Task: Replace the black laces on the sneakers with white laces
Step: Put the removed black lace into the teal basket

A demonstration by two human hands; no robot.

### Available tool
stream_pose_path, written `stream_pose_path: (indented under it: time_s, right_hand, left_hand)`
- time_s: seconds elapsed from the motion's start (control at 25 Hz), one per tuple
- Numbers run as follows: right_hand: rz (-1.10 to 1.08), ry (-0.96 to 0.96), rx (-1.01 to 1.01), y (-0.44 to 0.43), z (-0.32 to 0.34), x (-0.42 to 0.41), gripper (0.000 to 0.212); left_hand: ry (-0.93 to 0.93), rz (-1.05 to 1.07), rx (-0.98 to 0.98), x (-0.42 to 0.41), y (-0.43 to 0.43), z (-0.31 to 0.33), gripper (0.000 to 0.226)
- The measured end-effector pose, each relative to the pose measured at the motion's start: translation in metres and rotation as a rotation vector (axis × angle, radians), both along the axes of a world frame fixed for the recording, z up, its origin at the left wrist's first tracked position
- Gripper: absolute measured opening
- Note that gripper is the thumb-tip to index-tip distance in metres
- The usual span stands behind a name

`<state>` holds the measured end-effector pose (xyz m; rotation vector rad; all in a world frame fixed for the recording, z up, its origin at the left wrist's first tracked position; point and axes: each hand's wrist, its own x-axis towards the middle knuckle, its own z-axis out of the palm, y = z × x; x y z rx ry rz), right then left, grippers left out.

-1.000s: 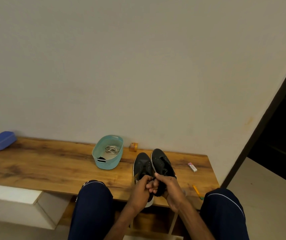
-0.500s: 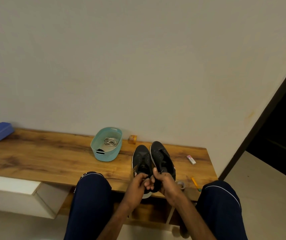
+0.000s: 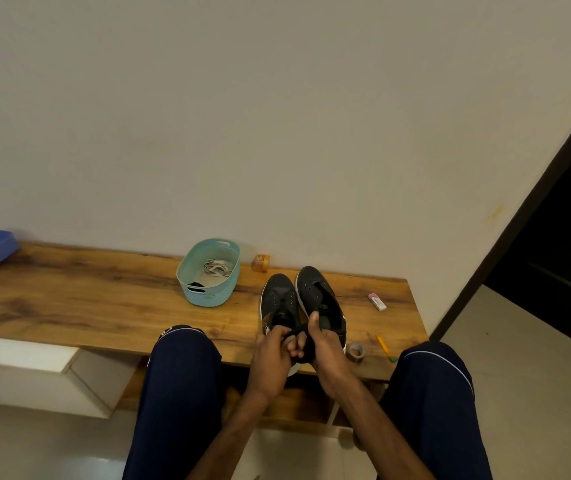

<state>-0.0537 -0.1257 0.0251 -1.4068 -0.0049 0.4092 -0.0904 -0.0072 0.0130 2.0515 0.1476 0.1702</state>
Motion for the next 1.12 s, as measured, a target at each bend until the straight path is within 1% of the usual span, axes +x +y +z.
stream_pose_path:
  time_s: [0.04, 0.08, 0.16, 0.24, 0.28, 0.36, 0.4, 0.48, 0.56, 0.6, 0.64, 0.72, 0.8, 0.84, 0.92, 1.0, 1.08, 1.12]
  right_hand:
    - [-0.086, 0.03, 0.005, 0.0, -0.003, 0.003, 0.07]
    - [-0.165, 0.076, 0.014, -0.001, -0.007, 0.005, 0.07]
    - [-0.225, 0.147, 0.04, -0.002, -0.015, 0.007, 0.066]
    - [-0.122, 0.168, 0.055, -0.005, -0.018, 0.006, 0.064]
    - [-0.028, 0.172, 0.113, -0.007, -0.018, 0.007, 0.062]
    - [0.155, 0.19, 0.253, -0.012, -0.014, 0.008, 0.052]
    - [0.214, 0.178, 0.26, -0.015, -0.012, 0.009, 0.046]
    - [0.227, 0.111, 0.132, -0.015, -0.015, 0.008, 0.041]
    - [0.152, 0.027, -0.003, -0.007, -0.02, 0.003, 0.051]
    - [0.104, -0.012, -0.055, -0.005, -0.022, 0.001, 0.057]
    - [0.077, -0.043, -0.085, -0.003, -0.023, 0.0, 0.06]
    - [0.145, -0.069, -0.083, -0.005, -0.024, 0.0, 0.057]
    - [0.244, -0.017, -0.026, -0.01, -0.022, 0.004, 0.052]
    - [0.231, 0.027, 0.028, -0.014, -0.022, 0.006, 0.052]
    - [0.112, 0.116, 0.174, -0.014, -0.023, 0.008, 0.05]
    - [-0.033, 0.194, 0.262, -0.009, -0.027, 0.006, 0.047]
    - [-0.155, 0.258, 0.315, -0.004, -0.032, 0.003, 0.049]
    - [-0.201, 0.291, 0.365, -0.002, -0.033, 0.003, 0.05]
  left_hand:
    - [0.049, -0.034, -0.14, -0.002, -0.002, 0.002, 0.016]
    - [0.108, -0.064, -0.236, -0.005, -0.005, 0.002, 0.017]
    - [0.184, -0.1, -0.2, -0.011, -0.01, -0.003, 0.019]
    - [0.174, -0.095, -0.1, -0.012, -0.007, -0.006, 0.021]
    - [0.143, -0.084, -0.049, -0.01, -0.004, -0.007, 0.022]
    - [0.142, -0.048, -0.024, -0.005, 0.003, -0.008, 0.025]
    - [0.175, -0.037, -0.065, -0.004, 0.004, -0.005, 0.025]
    - [0.268, -0.021, -0.132, -0.004, 0.0, -0.005, 0.024]
    - [0.295, -0.004, -0.004, -0.006, -0.005, -0.011, 0.02]
    - [0.278, -0.004, 0.081, -0.007, -0.008, -0.013, 0.018]
    - [0.255, 0.007, 0.12, -0.006, -0.011, -0.015, 0.017]
    - [0.183, 0.063, 0.165, -0.004, -0.009, -0.011, 0.015]
    - [0.101, 0.114, 0.236, 0.0, -0.004, -0.007, 0.016]
    - [0.068, 0.108, 0.256, 0.0, -0.003, -0.008, 0.018]
    - [0.052, 0.066, 0.221, -0.001, -0.007, -0.01, 0.019]
    - [0.094, 0.043, 0.103, 0.0, -0.01, -0.015, 0.017]
    - [0.13, 0.017, -0.029, 0.002, -0.013, -0.02, 0.015]
    - [0.125, 0.006, -0.046, 0.002, -0.014, -0.022, 0.015]
